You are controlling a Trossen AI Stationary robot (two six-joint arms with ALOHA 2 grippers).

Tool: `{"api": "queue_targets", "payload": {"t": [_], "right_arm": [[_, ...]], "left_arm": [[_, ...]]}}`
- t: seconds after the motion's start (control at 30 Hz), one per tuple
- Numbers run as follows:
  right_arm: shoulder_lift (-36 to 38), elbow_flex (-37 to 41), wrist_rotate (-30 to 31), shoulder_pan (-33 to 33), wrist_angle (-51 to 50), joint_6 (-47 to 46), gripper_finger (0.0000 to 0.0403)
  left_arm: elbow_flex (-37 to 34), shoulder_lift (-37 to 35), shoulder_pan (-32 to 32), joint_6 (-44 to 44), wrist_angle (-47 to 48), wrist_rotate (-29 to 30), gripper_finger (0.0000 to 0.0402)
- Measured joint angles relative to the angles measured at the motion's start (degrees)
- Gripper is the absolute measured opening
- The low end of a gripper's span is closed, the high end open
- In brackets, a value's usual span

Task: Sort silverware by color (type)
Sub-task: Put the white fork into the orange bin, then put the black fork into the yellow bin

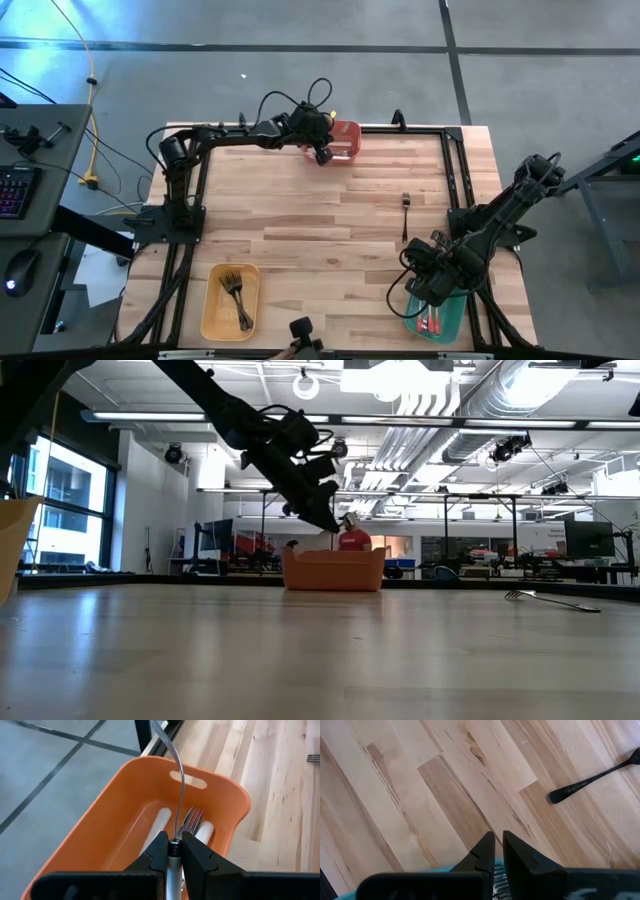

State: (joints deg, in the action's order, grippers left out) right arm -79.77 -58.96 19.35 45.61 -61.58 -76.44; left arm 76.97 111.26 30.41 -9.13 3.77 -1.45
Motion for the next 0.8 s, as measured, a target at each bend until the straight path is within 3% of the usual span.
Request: {"api": "queue_targets", "payload": {"t": [0.1, 0.33, 0.43, 0.53, 0.7, 0.8], "right_arm": [[0.0, 0.0, 0.0, 0.0, 0.0, 0.0, 0.002], [0.0, 0.0, 0.0, 0.0, 0.0, 0.0, 0.002], [0.0, 0.0, 0.6, 0.0, 0.0, 0.0, 0.002], [0.0, 0.0, 3.3, 0.0, 0.0, 0.3, 0.002], [0.0, 1.3, 9.5, -1.3, 0.6, -1.0, 0.002], [0.0, 2.7, 11.8, -3.8, 2.1, -0.9, 0.002]], "left_arm": [[0.0, 0.0, 0.1, 0.1, 0.1, 0.0, 0.0023], [0.0, 0.0, 0.1, 0.8, 1.8, 0.0, 0.0105], [-0.3, 0.0, 0.1, -1.0, 2.8, 1.6, 0.0114], [-1.7, -0.8, -0.1, -1.9, 2.2, 3.1, 0.0091], [-7.8, -5.1, -0.5, -1.2, -3.8, 2.5, 0.0014], [-13.7, -9.1, -2.1, 0.0, -10.7, 1.6, 0.0008]]}}
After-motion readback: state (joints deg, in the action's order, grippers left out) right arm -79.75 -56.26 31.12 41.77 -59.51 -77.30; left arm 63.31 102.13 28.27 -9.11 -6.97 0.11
